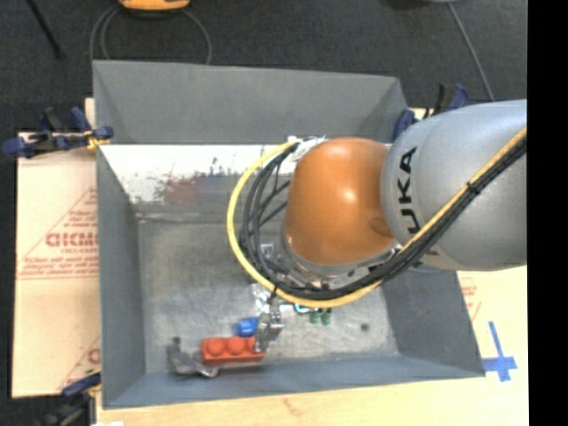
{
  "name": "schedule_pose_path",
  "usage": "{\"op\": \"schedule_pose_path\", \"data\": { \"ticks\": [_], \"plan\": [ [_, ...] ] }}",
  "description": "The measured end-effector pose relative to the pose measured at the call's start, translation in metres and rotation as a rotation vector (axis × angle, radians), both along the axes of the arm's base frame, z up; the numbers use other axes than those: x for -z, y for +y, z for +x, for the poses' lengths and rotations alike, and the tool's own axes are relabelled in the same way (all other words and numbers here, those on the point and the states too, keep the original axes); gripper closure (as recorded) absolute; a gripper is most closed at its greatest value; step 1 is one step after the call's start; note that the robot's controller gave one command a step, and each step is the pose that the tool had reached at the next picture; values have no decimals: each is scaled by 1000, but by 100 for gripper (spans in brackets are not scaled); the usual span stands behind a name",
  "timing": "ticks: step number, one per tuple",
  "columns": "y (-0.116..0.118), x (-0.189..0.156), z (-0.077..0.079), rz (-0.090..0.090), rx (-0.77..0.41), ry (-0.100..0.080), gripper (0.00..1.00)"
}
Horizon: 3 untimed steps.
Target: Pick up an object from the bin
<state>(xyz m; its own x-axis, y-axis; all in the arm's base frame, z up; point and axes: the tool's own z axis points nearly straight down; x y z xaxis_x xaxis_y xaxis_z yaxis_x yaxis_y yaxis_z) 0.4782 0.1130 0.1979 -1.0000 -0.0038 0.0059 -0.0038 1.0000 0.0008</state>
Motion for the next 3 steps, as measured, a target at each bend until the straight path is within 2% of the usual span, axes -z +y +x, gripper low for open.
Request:
{"op": "schedule_pose_path", "data": {
  "ticks": [1,2,3],
  "plan": [
    [-28,122,10,0,-161,-13,0],
    [-27,119,11,2,-158,-15,100],
    [-66,-3,65,-2,-568,-15,100]
  ]
}}
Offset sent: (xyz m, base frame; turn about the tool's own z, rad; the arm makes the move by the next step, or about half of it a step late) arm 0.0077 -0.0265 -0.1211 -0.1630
